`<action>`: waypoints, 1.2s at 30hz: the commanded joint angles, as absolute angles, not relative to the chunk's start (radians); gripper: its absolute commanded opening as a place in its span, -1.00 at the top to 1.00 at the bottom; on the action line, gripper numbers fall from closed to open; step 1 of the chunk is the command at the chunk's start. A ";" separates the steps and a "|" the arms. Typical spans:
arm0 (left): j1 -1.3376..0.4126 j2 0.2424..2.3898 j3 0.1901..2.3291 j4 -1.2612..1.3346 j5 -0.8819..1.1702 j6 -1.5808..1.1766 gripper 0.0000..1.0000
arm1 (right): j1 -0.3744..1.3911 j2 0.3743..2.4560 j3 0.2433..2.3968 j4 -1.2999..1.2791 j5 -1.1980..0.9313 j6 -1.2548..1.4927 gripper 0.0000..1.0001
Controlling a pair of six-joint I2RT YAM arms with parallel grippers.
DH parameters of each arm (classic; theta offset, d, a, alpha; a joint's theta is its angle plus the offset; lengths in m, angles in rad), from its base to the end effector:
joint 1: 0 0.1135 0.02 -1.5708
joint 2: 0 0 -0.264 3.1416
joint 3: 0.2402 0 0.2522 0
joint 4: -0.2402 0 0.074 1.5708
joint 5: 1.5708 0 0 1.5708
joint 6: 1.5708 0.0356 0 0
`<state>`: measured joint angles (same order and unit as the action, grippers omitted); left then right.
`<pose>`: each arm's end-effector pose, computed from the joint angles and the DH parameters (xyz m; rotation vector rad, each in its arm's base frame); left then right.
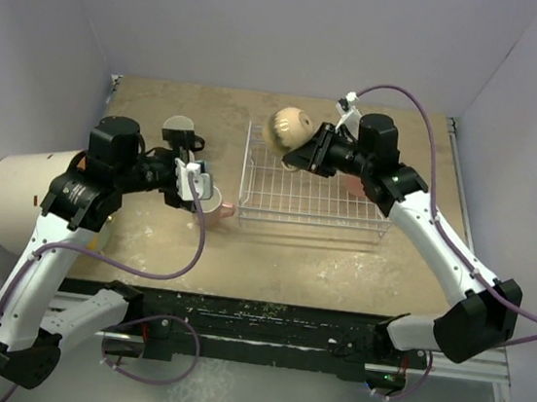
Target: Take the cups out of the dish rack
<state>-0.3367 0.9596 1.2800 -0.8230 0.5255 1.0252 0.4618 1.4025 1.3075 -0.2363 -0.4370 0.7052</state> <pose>0.1583 -0.0743 0.4133 1.4892 1.3383 -0.1060 0.2850 0.1587 0.3757 -0.0729 2.0571 1.1760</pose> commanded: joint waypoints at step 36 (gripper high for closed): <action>-0.341 0.827 1.124 -0.343 0.623 1.177 0.04 | 0.908 1.483 1.157 0.970 -0.587 1.582 1.00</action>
<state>-0.3283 0.8196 1.1141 -0.3603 0.5671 1.1713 0.8577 1.4860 1.0676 0.7856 -0.6083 1.5730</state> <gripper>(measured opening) 0.486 0.236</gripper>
